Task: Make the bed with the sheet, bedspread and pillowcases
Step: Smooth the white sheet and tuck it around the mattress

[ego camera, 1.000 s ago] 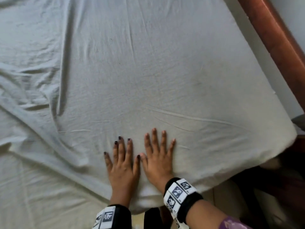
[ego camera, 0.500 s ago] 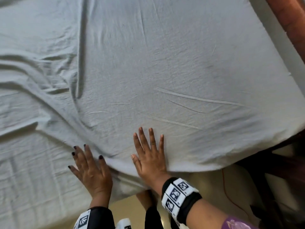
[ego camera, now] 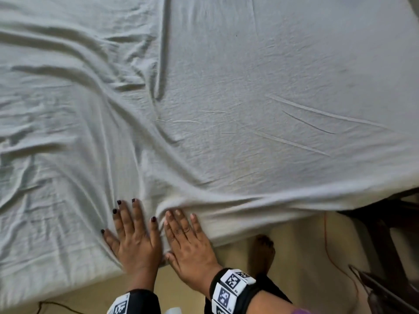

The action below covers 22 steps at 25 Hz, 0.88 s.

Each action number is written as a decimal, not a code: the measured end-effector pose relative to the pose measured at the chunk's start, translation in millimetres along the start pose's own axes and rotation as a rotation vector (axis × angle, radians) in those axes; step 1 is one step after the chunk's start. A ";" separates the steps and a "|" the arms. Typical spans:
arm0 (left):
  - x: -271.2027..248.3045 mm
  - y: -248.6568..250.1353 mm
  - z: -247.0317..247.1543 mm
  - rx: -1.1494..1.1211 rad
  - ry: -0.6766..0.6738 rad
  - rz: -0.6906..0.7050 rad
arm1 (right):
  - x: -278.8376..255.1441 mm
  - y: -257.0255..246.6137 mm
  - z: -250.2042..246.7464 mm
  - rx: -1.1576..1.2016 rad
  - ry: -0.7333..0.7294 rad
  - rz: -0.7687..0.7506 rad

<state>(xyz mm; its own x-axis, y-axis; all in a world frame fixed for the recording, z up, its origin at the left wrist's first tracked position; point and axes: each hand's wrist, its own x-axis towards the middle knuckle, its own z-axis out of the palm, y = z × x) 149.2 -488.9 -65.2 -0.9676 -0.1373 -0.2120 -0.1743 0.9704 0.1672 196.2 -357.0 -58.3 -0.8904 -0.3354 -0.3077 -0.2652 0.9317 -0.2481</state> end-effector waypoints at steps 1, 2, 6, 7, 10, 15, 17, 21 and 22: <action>-8.1 -9.6 -0.4 0.002 -0.021 0.006 | -4.3 -9.0 2.8 0.004 -0.001 -0.011; -13.9 -17.3 -1.6 0.001 -0.039 0.019 | -8.0 -17.6 3.8 0.013 -0.008 -0.012; -11.9 -27.0 -14.3 -0.075 0.029 0.038 | -7.4 -42.5 -12.6 0.086 0.010 0.027; -0.7 -26.2 -20.4 -0.108 0.088 0.021 | 2.4 -42.7 -21.1 0.099 0.049 0.046; 49.2 -23.7 -35.2 -0.134 0.131 0.021 | 51.5 -22.8 -44.9 0.093 0.162 0.178; 71.9 -32.2 -22.6 -0.024 -0.014 0.093 | 77.2 8.0 -29.5 0.053 0.117 0.300; 49.9 -41.9 -17.0 0.015 -0.022 0.064 | 55.5 -0.6 -15.9 0.014 0.120 0.285; 16.6 -60.9 -14.7 -0.036 -0.008 -0.068 | 20.6 -19.5 -3.8 -0.001 0.130 0.291; 11.8 -63.9 -15.3 -0.086 0.009 -0.115 | 17.4 -18.2 -4.7 0.021 0.171 0.319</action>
<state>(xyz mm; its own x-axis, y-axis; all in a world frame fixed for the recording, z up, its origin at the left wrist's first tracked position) 146.1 -555.6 -63.7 -0.9420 -0.2484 -0.2258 -0.2984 0.9278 0.2240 183.8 -379.1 -54.9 -0.9766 0.0019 -0.2151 0.0423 0.9821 -0.1835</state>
